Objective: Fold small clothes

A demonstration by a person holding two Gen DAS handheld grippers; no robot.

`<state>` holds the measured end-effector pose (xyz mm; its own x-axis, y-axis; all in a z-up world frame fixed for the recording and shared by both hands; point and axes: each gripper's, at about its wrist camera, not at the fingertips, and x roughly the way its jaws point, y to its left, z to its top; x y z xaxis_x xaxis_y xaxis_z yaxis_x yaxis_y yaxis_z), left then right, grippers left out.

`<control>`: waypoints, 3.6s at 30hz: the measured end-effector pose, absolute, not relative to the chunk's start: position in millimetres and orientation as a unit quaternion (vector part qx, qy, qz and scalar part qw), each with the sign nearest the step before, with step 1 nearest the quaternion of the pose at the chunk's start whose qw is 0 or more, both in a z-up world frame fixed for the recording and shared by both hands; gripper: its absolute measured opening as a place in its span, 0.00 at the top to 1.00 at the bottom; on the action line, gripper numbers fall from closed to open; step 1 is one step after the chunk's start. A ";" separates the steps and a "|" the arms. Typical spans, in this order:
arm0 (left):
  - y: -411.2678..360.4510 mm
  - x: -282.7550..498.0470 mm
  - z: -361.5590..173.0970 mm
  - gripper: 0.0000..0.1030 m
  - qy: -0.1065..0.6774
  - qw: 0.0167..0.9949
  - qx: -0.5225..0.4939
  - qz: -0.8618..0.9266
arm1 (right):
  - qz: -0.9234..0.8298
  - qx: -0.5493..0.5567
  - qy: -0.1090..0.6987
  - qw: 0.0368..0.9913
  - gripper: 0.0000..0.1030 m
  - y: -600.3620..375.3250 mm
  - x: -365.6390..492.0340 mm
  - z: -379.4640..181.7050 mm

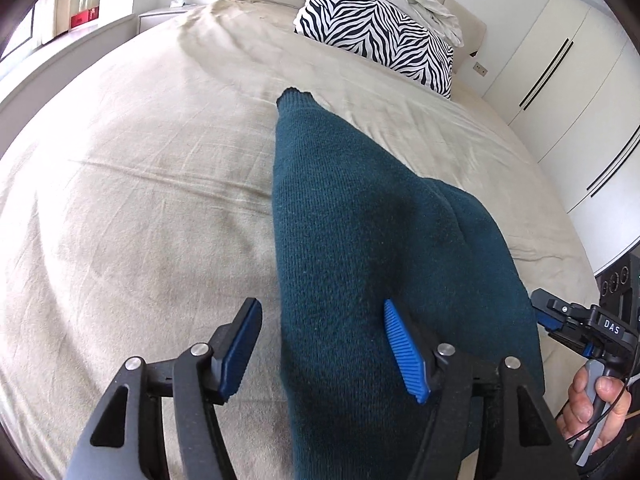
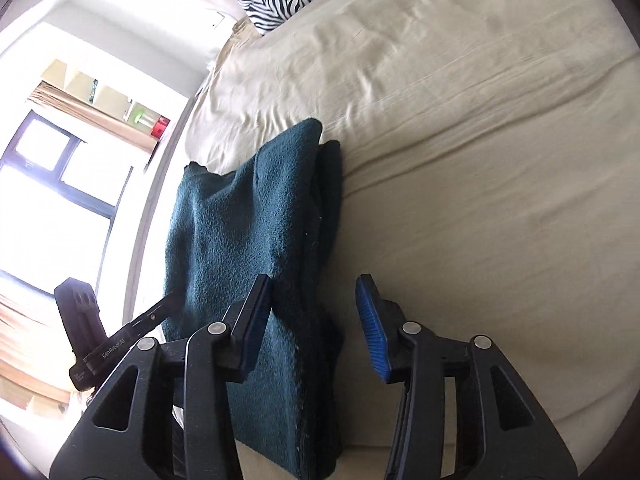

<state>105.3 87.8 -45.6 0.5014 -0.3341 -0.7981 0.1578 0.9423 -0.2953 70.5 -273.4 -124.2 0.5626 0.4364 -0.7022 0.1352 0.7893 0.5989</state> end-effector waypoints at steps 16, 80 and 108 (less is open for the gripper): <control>77.5 57.8 -22.5 0.37 0.420 0.893 -0.074 -0.144 | 0.115 0.273 0.472 0.830 0.63 -240.1 23.6 -146.0; 44.9 14.6 -7.5 0.00 0.412 0.911 0.020 -0.008 | -0.088 0.020 0.403 0.911 0.00 -177.3 -29.5 -34.8; 45.6 18.1 -15.1 0.00 0.422 0.906 0.016 -0.015 | -0.088 0.019 0.412 0.907 0.00 -173.9 -31.1 -42.6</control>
